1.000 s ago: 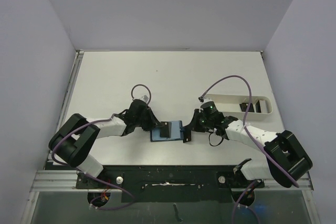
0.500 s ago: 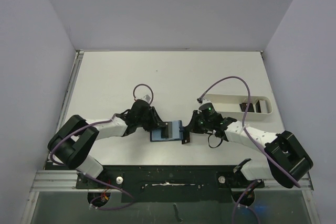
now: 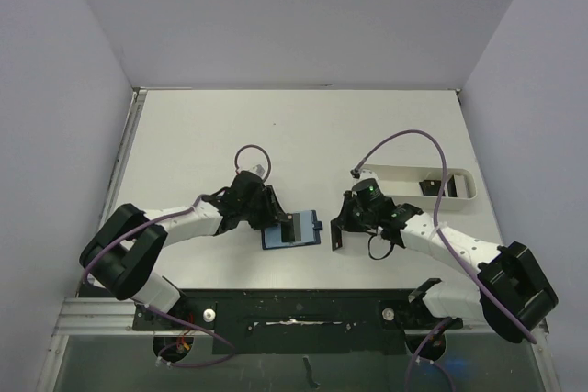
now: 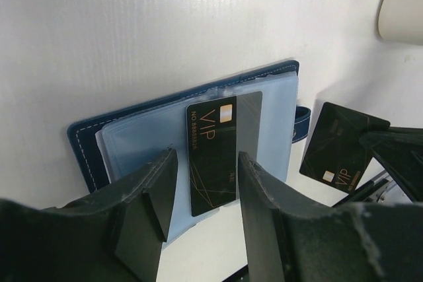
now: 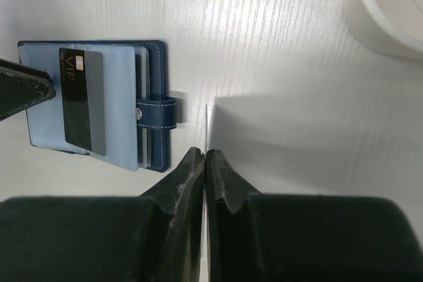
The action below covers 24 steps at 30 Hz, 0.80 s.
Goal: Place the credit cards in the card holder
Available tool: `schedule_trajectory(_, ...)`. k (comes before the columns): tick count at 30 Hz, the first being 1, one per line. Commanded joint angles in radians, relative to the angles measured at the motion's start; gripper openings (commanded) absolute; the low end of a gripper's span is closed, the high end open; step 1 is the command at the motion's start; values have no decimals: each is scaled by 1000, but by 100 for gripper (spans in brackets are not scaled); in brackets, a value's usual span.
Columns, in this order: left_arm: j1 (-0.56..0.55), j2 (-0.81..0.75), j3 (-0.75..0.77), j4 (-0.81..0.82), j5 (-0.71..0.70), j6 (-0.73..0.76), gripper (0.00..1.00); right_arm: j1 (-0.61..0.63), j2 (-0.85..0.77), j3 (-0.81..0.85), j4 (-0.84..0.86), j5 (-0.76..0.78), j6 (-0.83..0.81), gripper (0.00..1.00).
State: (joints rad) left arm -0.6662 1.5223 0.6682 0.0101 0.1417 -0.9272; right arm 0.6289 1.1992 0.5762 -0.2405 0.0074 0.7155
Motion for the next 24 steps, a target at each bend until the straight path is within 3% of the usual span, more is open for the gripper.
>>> schedule_trajectory(1,-7,21,45,26,39,2,41,-5,46,56,32,29,-32,0)
schedule_trajectory(24,-81,107,129,70,61,-58,36,62,105,36,106,-4,21,0)
